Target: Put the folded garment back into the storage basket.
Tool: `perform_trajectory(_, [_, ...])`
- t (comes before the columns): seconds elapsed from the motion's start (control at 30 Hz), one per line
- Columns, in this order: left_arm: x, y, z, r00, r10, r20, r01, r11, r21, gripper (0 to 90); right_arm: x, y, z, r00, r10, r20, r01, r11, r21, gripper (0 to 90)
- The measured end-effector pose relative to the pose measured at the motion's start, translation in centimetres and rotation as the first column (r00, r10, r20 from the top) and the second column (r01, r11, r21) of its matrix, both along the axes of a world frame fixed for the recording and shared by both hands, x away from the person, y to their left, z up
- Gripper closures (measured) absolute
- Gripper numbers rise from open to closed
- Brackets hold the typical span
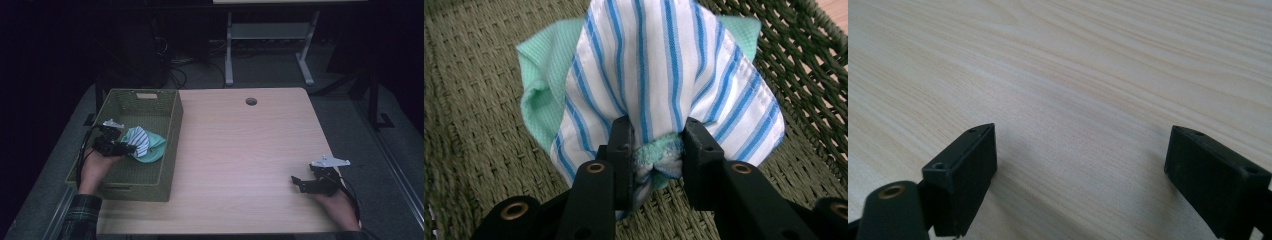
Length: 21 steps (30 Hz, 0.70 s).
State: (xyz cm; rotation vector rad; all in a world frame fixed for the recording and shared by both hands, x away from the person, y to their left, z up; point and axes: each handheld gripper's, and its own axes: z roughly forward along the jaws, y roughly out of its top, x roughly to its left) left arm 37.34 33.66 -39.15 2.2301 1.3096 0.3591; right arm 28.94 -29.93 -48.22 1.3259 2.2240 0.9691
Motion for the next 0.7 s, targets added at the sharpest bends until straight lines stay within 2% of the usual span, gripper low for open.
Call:
perform_trajectory(0.3, [-0.1, 0.1, -0.3, 0.9999, -0.004, -0.011, 0.004, 1.0000, -0.005, 62.7, 0.0, 0.0, 0.0, 1.0000, 0.000, 0.000, 0.000, 1.000, 0.000, 13.0])
perform_trajectory(0.57, [-0.3, 0.5, 0.5, 0.9993, 0.018, 0.032, -0.017, 0.9993, -0.034, 45.0, 0.0, 0.0, 0.0, 1.0000, 0.000, 0.000, 0.000, 1.000, 0.000, 13.0])
perform_trajectory(0.7, [-0.4, 0.1, 1.2, 0.9987, 0.017, 0.048, -0.015, 0.9991, -0.040, 34.2, 0.0, 0.0, 0.0, 1.0000, 0.000, 0.000, 0.000, 1.000, 0.000, 13.0])
